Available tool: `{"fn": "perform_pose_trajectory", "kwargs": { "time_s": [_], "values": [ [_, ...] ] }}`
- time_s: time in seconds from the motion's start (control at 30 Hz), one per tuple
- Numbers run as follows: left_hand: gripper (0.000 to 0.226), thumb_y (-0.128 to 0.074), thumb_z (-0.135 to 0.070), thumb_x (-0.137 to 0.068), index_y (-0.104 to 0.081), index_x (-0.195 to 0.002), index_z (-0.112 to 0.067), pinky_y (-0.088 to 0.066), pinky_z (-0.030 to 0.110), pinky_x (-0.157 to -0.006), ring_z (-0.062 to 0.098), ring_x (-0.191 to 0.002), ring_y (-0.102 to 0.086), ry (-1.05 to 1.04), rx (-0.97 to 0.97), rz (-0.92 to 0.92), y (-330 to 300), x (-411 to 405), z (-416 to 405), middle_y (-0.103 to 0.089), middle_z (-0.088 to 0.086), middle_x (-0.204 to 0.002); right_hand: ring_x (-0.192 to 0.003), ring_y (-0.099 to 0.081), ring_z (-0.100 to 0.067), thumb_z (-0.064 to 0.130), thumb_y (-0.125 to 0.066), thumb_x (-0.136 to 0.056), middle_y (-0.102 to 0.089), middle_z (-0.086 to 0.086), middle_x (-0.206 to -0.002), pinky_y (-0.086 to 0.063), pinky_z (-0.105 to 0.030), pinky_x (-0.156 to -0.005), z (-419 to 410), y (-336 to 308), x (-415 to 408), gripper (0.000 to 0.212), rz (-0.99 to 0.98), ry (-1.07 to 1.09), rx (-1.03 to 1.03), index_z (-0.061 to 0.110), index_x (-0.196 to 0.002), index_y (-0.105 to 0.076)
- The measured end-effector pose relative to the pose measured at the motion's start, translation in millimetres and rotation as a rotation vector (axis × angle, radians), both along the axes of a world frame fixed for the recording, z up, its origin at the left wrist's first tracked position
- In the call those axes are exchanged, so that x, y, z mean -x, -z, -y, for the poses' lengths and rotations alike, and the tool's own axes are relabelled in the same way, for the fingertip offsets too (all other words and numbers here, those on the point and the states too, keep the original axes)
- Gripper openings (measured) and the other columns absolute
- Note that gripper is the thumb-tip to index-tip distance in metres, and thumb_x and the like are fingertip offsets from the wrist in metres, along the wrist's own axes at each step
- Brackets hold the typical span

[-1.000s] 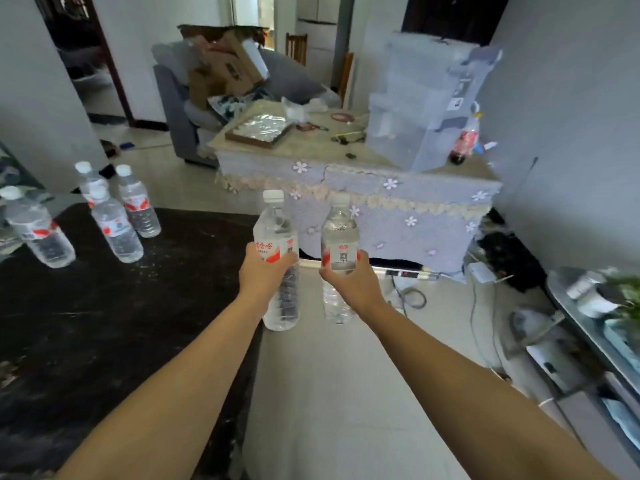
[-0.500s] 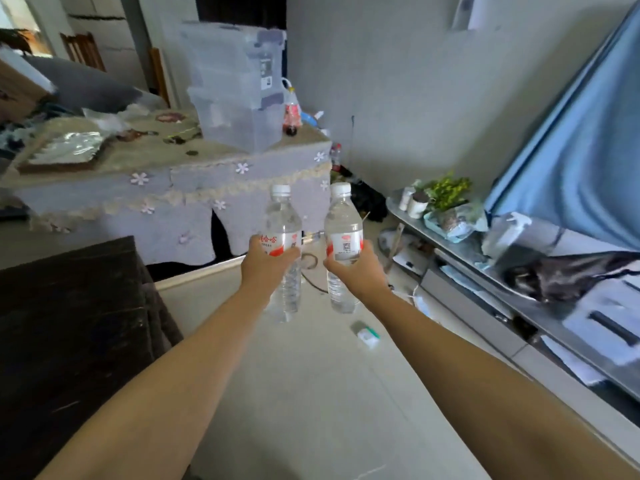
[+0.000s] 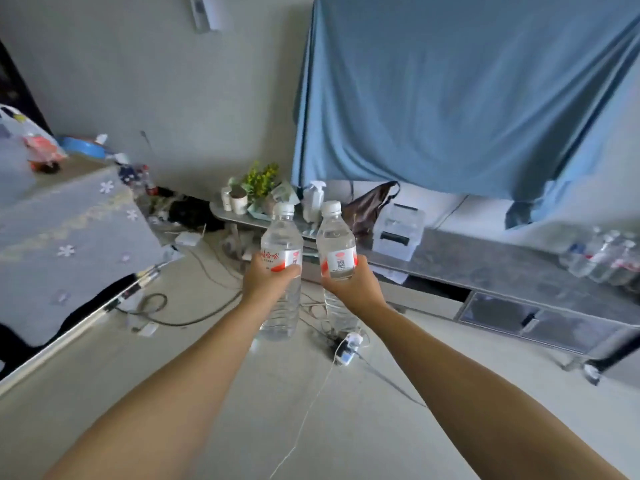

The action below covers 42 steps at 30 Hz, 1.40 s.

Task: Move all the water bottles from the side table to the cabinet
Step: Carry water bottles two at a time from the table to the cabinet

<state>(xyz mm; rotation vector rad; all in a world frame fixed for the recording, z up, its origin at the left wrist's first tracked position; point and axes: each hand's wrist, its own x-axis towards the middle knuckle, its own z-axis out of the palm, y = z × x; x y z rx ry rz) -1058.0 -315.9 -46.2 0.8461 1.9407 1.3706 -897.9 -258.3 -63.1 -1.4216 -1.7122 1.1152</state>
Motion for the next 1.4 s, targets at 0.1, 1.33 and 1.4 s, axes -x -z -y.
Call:
{"fn": "perform_pose_trajectory", "kwargs": {
  "time_s": [0.1,1.33,1.4],
  "values": [
    [0.047,-0.078,-0.033,-0.064,-0.056,-0.106,-0.024,-0.043,0.024,-0.064,0.014,-0.080,-0.061,0.123,-0.029,-0.009,-2,-76,-60,-0.066,-0.006,-0.093,-0.088,-0.059,-0.006,0.040,-0.080,-0.070,-0.061,0.002,-0.111,-0.044,-0.016,-0.065,-41,4,-80,0.060,-0.008,0.103,0.001,0.027,-0.116,-0.044],
    [0.058,-0.081,-0.032,-0.067,-0.053,-0.115,-0.016,-0.049,0.033,-0.080,0.024,-0.094,-0.062,0.999,0.086,-0.051,52,-738,-557,-0.067,0.003,-0.106,-0.081,-0.062,-0.004,0.030,-0.084,-0.068,-0.065,0.007,-0.097,-0.041,-0.013,-0.060,-399,46,-728,0.055,-0.044,0.992,0.039,0.025,-0.107,-0.046],
    [0.057,-0.081,-0.034,-0.066,-0.054,-0.114,-0.017,-0.047,0.031,-0.078,0.023,-0.092,-0.061,1.018,0.093,-0.064,60,-768,-579,-0.067,0.002,-0.105,-0.082,-0.062,-0.004,0.030,-0.085,-0.067,-0.065,0.007,-0.097,-0.043,-0.015,-0.061,-421,55,-759,0.056,-0.054,1.001,0.062,0.025,-0.108,-0.047]
  ]
}}
